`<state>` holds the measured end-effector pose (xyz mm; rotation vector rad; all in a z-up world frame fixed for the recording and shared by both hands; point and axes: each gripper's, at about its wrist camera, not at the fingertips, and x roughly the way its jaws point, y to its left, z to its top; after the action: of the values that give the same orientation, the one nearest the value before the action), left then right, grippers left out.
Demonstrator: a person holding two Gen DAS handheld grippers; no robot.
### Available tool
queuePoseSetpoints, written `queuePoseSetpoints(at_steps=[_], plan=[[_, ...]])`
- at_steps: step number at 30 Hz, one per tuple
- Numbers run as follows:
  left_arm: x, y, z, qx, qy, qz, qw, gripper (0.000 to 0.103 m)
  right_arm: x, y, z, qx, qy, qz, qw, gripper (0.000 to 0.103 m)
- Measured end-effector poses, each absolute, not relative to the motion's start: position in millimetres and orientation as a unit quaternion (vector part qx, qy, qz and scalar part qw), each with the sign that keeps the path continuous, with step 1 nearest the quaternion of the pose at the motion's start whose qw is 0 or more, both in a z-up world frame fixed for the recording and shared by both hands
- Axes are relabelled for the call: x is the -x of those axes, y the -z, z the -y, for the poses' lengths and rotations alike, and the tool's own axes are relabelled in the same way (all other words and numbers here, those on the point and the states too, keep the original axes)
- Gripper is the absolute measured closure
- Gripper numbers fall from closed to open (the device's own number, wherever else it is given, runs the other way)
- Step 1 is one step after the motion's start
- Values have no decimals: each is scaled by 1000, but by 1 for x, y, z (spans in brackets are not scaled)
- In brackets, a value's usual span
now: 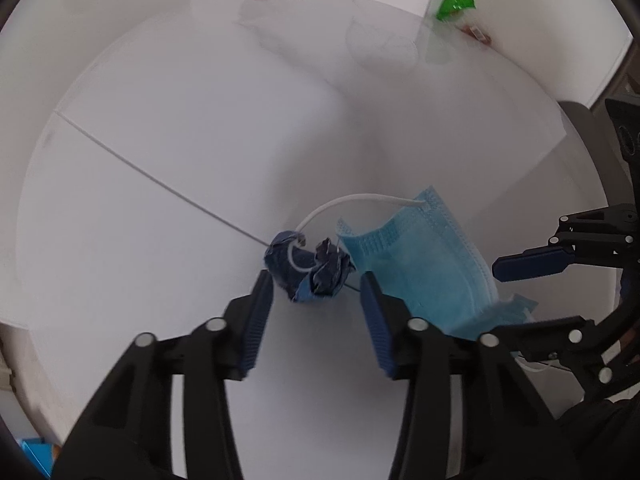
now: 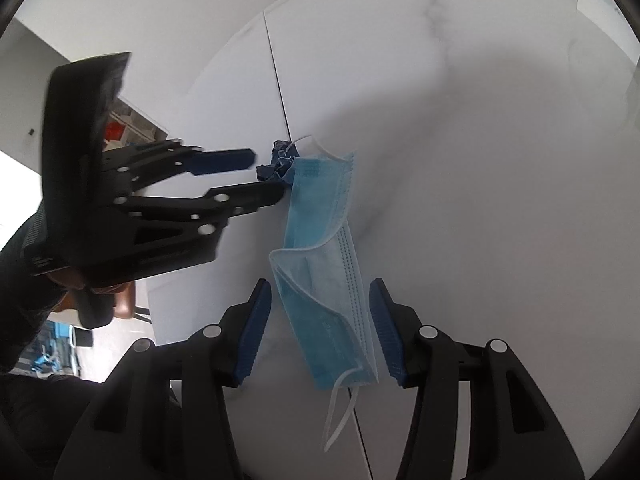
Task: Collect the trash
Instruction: 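Grasp the dark blue mask with the left tool while the right tool grasps the light blue mask, then carry both masks to the wastebasket and open both tools to drop them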
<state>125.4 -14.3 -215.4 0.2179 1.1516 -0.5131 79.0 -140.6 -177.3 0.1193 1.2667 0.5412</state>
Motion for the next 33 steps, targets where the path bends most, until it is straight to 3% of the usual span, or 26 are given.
queuePoseSetpoints(at_steps=[3, 5, 8, 11, 22, 33], plan=[[-132, 222, 20, -105, 253, -547, 791, 77, -83, 183, 141, -70, -251, -590, 764, 62], [-137, 224, 22, -104, 258, -552, 786, 82, -85, 186, 142, -79, -254, -595, 758, 76], [-140, 225, 20, -96, 260, -555, 784, 84, -86, 186, 143, -91, -256, -598, 754, 89], [-139, 225, 16, -77, 261, -558, 784, 86, -82, 183, 151, -113, -247, -594, 757, 95], [-120, 199, -2, -33, 230, -539, 810, 87, -83, 153, 183, -154, -225, -558, 783, 99], [-2, 150, -131, 57, 58, -513, 855, 87, -42, 77, 101, -87, -361, -504, 780, 99]])
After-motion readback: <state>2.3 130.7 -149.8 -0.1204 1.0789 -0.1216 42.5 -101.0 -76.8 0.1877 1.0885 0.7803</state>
